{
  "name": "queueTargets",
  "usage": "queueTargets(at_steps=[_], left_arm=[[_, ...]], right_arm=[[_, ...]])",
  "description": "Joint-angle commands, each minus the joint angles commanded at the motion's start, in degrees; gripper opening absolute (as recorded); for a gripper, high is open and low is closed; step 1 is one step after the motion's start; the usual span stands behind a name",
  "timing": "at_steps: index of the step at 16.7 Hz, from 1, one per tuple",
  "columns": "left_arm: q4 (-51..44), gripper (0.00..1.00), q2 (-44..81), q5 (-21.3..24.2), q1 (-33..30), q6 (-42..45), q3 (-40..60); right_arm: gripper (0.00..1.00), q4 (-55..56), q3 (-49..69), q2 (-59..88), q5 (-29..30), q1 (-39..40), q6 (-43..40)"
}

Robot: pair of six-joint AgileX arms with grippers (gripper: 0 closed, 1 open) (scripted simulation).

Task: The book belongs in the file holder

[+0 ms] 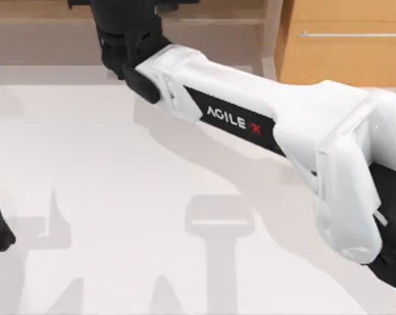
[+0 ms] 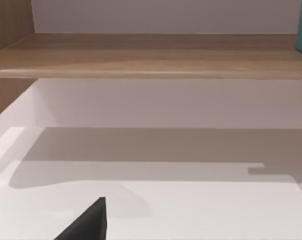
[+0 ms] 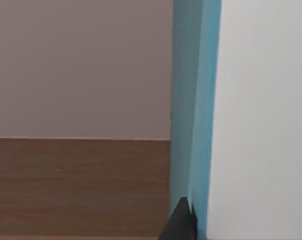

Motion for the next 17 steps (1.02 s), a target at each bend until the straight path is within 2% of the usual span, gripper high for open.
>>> queueTargets(at_steps=[11, 17], left_arm=[[0.0, 1.0, 0.0, 0.0, 0.0, 0.0, 0.0], [0.0, 1.0, 0.0, 0.0, 0.0, 0.0, 0.0]], right_arm=[[0.0, -3.12, 2.55, -0.36, -0.1, 0.03, 0.11], [0.0, -5.74, -9.01, -10.13, -4.42, 1.25, 1.87]])
